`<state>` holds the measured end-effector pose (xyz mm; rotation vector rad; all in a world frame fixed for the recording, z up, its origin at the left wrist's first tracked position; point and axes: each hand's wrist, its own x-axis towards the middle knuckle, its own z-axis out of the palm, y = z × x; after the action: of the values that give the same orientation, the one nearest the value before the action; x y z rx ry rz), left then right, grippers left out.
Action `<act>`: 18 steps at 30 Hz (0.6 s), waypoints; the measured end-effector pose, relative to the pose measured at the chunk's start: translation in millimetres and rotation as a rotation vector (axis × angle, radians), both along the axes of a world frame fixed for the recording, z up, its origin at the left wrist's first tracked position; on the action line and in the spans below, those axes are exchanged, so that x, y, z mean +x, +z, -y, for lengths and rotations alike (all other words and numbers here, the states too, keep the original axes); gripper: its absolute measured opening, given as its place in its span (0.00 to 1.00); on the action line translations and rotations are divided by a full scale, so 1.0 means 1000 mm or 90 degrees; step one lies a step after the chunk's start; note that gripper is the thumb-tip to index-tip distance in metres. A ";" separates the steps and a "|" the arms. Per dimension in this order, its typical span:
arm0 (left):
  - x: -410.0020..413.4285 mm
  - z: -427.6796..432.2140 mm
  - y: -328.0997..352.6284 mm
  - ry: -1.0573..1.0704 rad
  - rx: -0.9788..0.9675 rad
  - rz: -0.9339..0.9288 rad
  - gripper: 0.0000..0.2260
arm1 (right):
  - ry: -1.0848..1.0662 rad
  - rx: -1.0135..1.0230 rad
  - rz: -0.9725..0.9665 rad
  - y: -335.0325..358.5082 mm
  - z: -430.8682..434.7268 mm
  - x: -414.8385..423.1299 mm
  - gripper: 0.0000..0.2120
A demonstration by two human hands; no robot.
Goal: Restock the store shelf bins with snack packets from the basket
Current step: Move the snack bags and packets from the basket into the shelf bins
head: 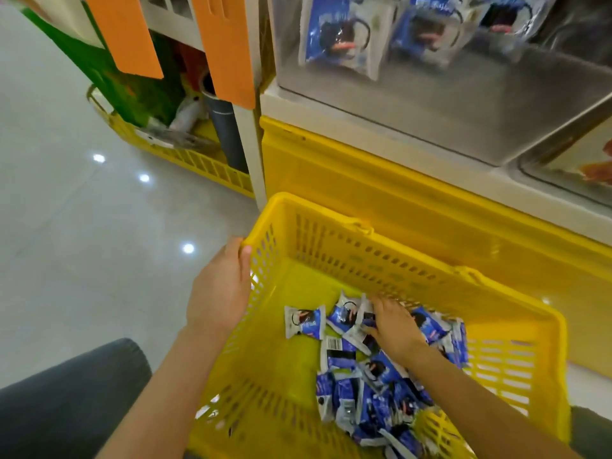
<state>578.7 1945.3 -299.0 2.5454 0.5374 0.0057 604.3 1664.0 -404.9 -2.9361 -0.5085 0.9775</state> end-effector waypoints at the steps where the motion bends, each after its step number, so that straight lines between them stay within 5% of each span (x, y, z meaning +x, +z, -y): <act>1: 0.000 0.001 0.002 0.007 -0.012 0.014 0.13 | -0.004 -0.025 -0.017 -0.005 0.005 0.003 0.35; 6: 0.003 0.035 0.007 -0.123 -0.028 0.227 0.12 | -0.018 -0.019 -0.045 -0.018 0.018 0.012 0.35; 13: 0.006 0.077 -0.089 -0.320 -0.137 -0.192 0.15 | -0.100 0.151 -0.102 -0.021 0.014 0.017 0.22; 18: -0.001 0.064 -0.141 -0.352 -0.056 -0.427 0.23 | -0.012 0.098 -0.106 -0.028 0.001 0.017 0.33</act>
<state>578.1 1880.9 -439.6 2.4845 0.0401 -1.0632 621.4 1662.7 -432.6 -2.6912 -0.5241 1.1138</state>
